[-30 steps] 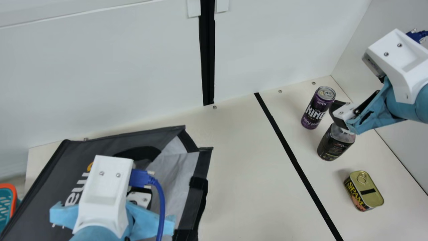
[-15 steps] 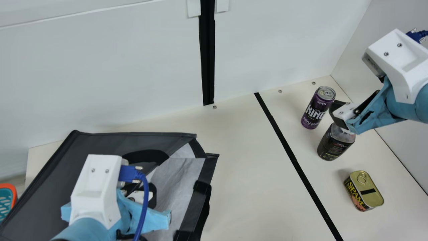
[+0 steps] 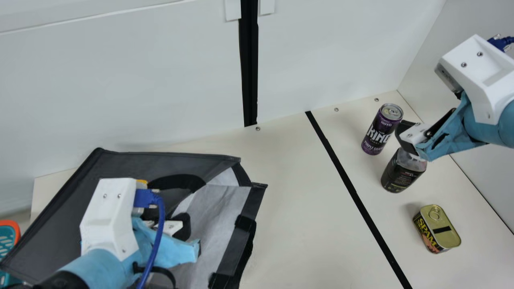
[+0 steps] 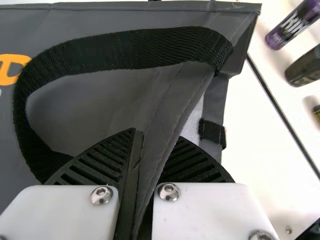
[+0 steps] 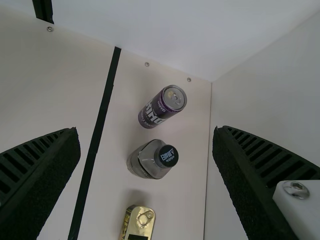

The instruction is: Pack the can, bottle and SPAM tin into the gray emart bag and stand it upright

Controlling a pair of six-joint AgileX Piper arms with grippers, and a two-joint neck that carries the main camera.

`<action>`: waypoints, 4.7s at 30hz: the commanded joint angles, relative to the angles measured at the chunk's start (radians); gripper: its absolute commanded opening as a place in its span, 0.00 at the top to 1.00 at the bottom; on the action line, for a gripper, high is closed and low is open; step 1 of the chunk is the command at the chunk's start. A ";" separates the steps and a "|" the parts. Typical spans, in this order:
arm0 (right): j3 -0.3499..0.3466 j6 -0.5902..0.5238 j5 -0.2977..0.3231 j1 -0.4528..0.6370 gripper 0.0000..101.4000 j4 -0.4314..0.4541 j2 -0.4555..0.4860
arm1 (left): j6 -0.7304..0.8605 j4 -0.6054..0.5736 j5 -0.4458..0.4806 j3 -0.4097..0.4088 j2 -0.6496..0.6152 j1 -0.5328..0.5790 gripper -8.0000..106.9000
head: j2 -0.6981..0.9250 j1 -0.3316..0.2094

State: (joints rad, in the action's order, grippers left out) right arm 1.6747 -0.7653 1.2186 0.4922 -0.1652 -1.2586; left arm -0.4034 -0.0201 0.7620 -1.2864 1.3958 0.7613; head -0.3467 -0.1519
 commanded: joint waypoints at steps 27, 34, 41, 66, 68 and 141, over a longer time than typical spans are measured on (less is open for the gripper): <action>0.000 0.000 0.000 0.000 0.06 0.000 0.000 | 0.252 -0.367 -0.056 -0.012 0.056 -0.191 1.00 | -0.002 -0.023; 0.000 0.000 0.000 0.000 0.06 0.000 0.000 | 0.298 -0.400 -0.063 -0.008 0.067 -0.229 1.00 | -0.002 -0.023; 0.000 0.000 0.000 0.000 0.06 0.000 0.000 | 0.334 -0.435 -0.072 -0.005 0.072 -0.252 1.00 | -0.002 -0.023; 0.000 0.000 0.000 0.000 0.06 0.000 0.000 | 0.346 -0.444 -0.073 -0.005 0.071 -0.259 1.00 | -0.002 -0.023; 0.000 0.000 0.000 0.000 0.06 0.000 0.000 | 0.346 -0.444 -0.073 -0.005 0.071 -0.259 1.00 | -0.002 -0.023; 0.191 0.324 0.001 -0.019 0.06 0.106 -0.374 | 0.346 -0.444 -0.073 -0.005 0.071 -0.259 1.00 | -0.002 -0.023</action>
State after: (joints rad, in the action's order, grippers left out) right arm 1.8590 -0.4456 1.2182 0.4724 -0.0564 -1.6200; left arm -0.0570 -0.4643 0.6887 -1.2915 1.4672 0.5028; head -0.3467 -0.1519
